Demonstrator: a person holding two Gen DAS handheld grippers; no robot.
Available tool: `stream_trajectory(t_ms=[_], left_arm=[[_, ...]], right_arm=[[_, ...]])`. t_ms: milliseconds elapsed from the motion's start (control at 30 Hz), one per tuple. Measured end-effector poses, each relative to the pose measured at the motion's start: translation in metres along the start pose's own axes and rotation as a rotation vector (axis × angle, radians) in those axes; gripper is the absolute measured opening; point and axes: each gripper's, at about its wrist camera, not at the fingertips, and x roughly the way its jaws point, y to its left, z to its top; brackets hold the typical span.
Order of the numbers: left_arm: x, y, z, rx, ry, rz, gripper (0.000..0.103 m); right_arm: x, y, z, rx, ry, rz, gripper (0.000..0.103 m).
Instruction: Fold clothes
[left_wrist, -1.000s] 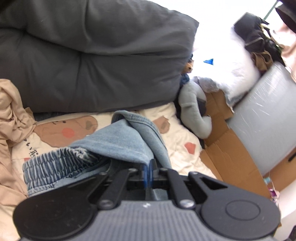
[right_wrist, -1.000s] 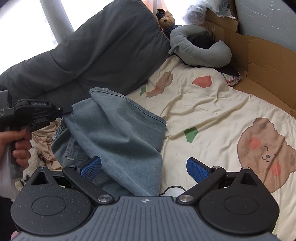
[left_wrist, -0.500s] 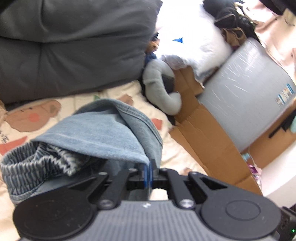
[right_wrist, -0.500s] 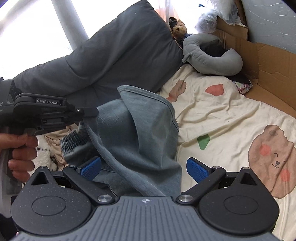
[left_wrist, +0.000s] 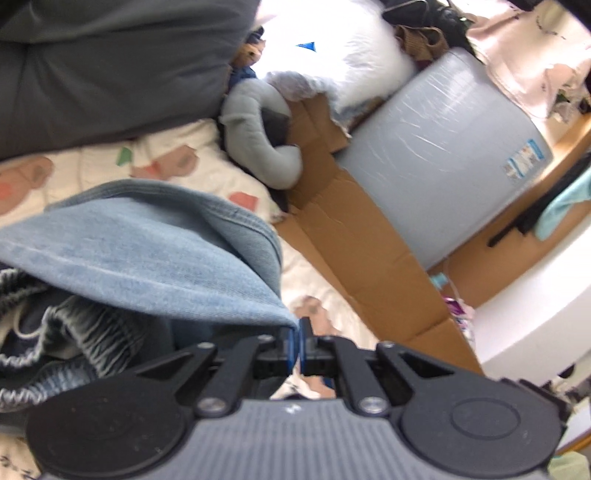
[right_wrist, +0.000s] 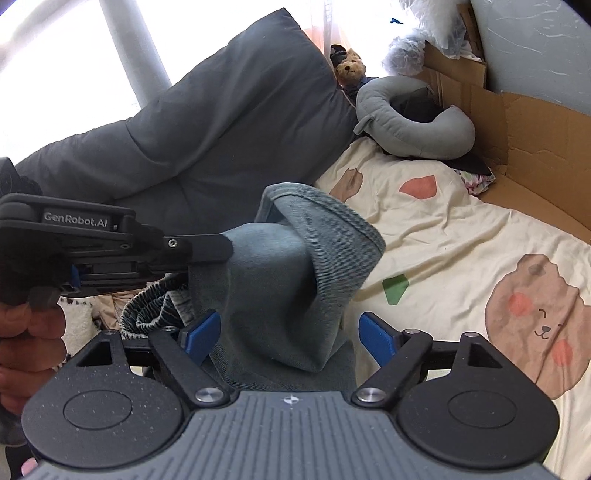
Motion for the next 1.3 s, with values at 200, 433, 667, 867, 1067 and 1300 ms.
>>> stream_trajectory(t_ms=[200,433,667,867,1067,1300], left_arm=[[0.013,0.000,-0.017,-0.045,0.040,-0.061,0.002],[0.019,-0.002,-0.030,-0.053,0.114,-0.113,0.002],[-0.002,0.008,-0.029,-0.038,0.099,-0.034,0.045],[-0.024,0.042,-0.015,-0.074,0.018,0.124,0.063],[-0.040,0.080,0.000,-0.163,-0.066,0.275,0.077],[-0.040,0.123,0.009,-0.213,-0.123,0.377,0.079]], right_arm=[[0.005,0.010,-0.007,-0.042,0.012,0.028,0.084],[0.012,0.004,-0.010,-0.025,0.034,-0.003,0.014],[0.005,-0.017,-0.014,0.002,0.033,-0.096,0.006],[-0.007,-0.035,-0.020,0.016,0.029,-0.140,0.005],[-0.019,-0.058,-0.028,0.065,0.040,-0.181,0.005],[-0.028,-0.077,-0.045,0.112,0.069,-0.220,0.004]])
